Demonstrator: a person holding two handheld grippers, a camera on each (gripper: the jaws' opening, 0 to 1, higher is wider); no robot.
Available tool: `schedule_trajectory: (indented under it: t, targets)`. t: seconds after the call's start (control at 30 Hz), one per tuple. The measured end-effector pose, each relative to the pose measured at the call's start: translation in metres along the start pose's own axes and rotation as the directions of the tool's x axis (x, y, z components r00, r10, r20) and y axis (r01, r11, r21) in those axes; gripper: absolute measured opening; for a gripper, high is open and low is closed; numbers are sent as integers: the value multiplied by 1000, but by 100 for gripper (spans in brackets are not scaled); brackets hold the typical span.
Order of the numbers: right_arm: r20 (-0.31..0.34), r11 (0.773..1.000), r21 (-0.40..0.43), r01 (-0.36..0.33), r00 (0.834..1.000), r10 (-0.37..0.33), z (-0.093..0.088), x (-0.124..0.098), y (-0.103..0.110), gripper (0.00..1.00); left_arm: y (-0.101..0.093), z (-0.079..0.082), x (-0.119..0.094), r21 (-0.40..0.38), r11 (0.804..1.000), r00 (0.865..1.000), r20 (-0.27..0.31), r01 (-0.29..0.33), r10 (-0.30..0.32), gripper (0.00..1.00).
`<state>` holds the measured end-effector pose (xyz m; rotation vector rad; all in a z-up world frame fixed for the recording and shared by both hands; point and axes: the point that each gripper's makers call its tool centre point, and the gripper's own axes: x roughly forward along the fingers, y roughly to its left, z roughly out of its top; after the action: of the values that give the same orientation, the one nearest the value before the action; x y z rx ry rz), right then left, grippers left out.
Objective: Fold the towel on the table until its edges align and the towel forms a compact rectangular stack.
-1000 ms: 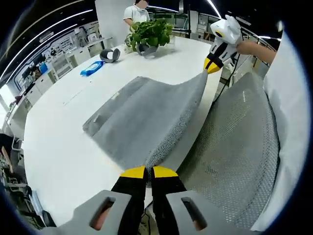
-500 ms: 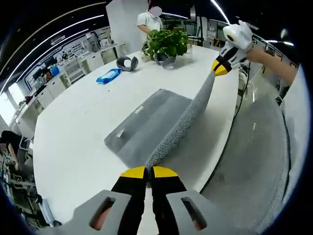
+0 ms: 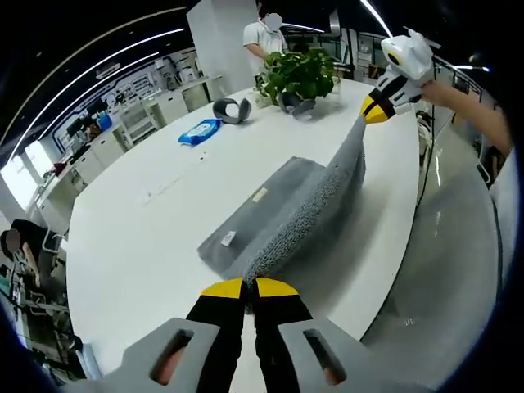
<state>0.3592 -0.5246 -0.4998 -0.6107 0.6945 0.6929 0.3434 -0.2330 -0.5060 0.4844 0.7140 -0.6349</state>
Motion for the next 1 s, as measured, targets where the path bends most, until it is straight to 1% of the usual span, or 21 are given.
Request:
schedule_trajectory:
  t: [0.27, 0.43, 0.57, 0.67, 0.77, 1.0]
  targets:
    - [-1, 998, 13, 54, 999, -54, 5, 7, -15, 0, 14, 15, 9, 1, 999, 999, 10, -37, 37, 3]
    - [19, 996, 0, 88, 996, -88, 11, 14, -23, 0, 21, 16, 16, -9, 999, 999, -1, -45, 45, 3]
    - [19, 994, -3, 109, 994, -109, 12, 23, -29, 0, 28, 19, 22, -34, 998, 999, 6, -54, 54, 3]
    - [19, 993, 6, 122, 992, -122, 12, 29, -34, 0, 32, 22, 27, -36, 997, 998, 12, -62, 62, 3]
    - [18, 992, 25, 122, 992, -123, 11, 35, -37, 0, 35, 22, 33, -37, 997, 998, -1, -68, 68, 3]
    - [11, 987, 85, 137, 990, -138, 4, 62, -45, 0, 42, 17, 53, -70, 994, 996, -13, -87, 86, 3]
